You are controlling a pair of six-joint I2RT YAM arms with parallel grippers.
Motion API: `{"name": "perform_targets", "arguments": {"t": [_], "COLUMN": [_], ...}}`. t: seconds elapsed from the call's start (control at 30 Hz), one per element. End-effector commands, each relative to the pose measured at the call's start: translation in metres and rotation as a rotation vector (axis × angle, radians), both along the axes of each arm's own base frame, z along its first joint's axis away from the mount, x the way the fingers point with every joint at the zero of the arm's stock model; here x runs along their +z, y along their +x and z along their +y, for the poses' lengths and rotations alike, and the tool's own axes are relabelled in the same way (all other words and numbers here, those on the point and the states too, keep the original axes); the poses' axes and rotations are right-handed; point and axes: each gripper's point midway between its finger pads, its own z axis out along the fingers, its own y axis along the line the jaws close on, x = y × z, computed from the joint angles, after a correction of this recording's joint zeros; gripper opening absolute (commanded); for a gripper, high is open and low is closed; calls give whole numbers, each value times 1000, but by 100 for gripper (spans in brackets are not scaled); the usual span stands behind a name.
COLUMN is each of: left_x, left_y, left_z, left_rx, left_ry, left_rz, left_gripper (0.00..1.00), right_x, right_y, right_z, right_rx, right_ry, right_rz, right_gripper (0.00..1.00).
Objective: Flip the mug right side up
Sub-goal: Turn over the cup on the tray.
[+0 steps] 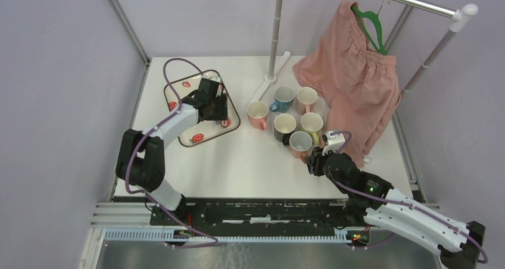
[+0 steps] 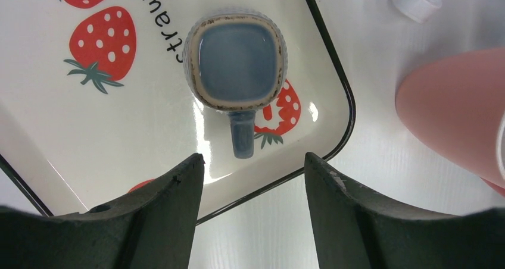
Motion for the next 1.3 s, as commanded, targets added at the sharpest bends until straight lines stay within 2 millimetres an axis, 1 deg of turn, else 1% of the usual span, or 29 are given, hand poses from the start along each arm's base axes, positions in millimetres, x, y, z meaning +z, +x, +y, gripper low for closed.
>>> {"name": "perform_targets", "arguments": {"t": [0.0, 0.13, 0.3, 0.57, 0.77, 0.9, 1.1, 1.27], "left_x": [2, -8, -15, -11, -8, -6, -12, -18], "left_y": [18, 23, 25, 27, 34, 39, 42, 40], "left_z": [1, 1, 2, 7, 12, 11, 13, 14], "left_rx": [72, 71, 69, 72, 79, 73, 70, 68], "left_ry": [-16, 0, 9, 33, 39, 40, 47, 50], "left_rz": [-47, -31, -26, -33, -39, -40, -24, -8], "left_gripper": [69, 67, 60, 61, 61, 60, 59, 56], "right_x": [3, 4, 3, 2, 1, 0, 2, 2], "right_y": [2, 2, 2, 3, 3, 2, 2, 2], "right_z": [3, 2, 0, 2, 2, 1, 1, 1], "right_rx": [1, 1, -4, 2, 4, 4, 4, 5], "right_ry": [19, 12, 4, 0, -1, -4, -1, -5], "right_rz": [-15, -17, -19, -17, -15, -14, -17, -17], "right_gripper": [42, 42, 40, 39, 39, 37, 37, 36]}}
